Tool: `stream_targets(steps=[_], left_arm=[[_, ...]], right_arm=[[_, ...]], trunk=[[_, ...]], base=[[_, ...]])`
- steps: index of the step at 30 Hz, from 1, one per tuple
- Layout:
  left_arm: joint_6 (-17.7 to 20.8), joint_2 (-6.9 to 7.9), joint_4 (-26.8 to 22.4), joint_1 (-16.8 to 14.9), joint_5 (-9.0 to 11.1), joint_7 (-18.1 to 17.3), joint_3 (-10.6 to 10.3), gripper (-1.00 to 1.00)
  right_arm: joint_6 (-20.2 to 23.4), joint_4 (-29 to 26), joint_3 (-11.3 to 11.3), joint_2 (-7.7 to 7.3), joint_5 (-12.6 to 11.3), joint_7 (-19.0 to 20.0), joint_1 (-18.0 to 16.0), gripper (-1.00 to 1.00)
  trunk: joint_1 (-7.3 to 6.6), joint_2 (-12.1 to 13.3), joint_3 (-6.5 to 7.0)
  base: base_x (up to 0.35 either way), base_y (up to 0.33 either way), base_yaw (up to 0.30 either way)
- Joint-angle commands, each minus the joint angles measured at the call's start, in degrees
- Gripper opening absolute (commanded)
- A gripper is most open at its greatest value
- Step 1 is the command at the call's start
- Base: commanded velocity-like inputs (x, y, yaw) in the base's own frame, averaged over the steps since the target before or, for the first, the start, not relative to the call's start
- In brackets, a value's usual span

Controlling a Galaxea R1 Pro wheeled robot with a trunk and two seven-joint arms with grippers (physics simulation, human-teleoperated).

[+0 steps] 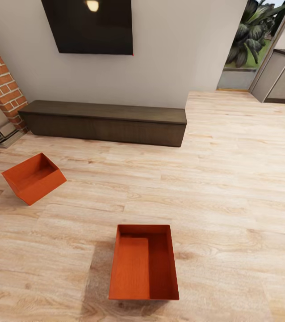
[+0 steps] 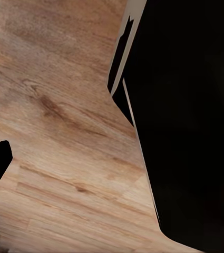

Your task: Move the two storage containers from the living room to the garage. In the garage, place one container on the floor and stack the other container on top of it (either order is fine).

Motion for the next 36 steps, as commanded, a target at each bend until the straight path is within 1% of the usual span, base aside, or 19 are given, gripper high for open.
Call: stream_targets(steps=[1, 15, 22, 36], left_arm=[[-0.1, -0.01, 0.0, 0.0, 0.1, 0.0, 0.3, 1.0], [-0.1, 0.0, 0.0, 0.0, 0.1, 0.0, 0.3, 1.0], [-0.1, -0.01, 0.0, 0.0, 0.1, 0.0, 0.3, 1.0], [-0.1, -0.01, 0.0, 0.0, 0.1, 0.0, 0.3, 1.0]], right_arm=[[0.2, 0.0, 0.3, 0.04, -0.4, -0.1, 0.0, 1.0], [-0.1, 0.0, 0.2, 0.16, -0.2, -0.1, 0.0, 1.0], [-2.4, 0.0, 0.3, 0.11, 0.1, -0.1, -0.1, 1.0], [-1.8, 0.0, -0.1, 0.35, -0.4, -0.2, -0.1, 1.0]], trunk=[[0.0, 0.0, -0.05], [0.0, 0.0, -0.1], [0.0, 0.0, -0.1], [0.0, 0.0, -0.1]], base=[[0.0, 0.0, 0.0], [0.0, 0.0, 0.0], [0.0, 0.0, 0.0], [0.0, 0.0, 0.0]])
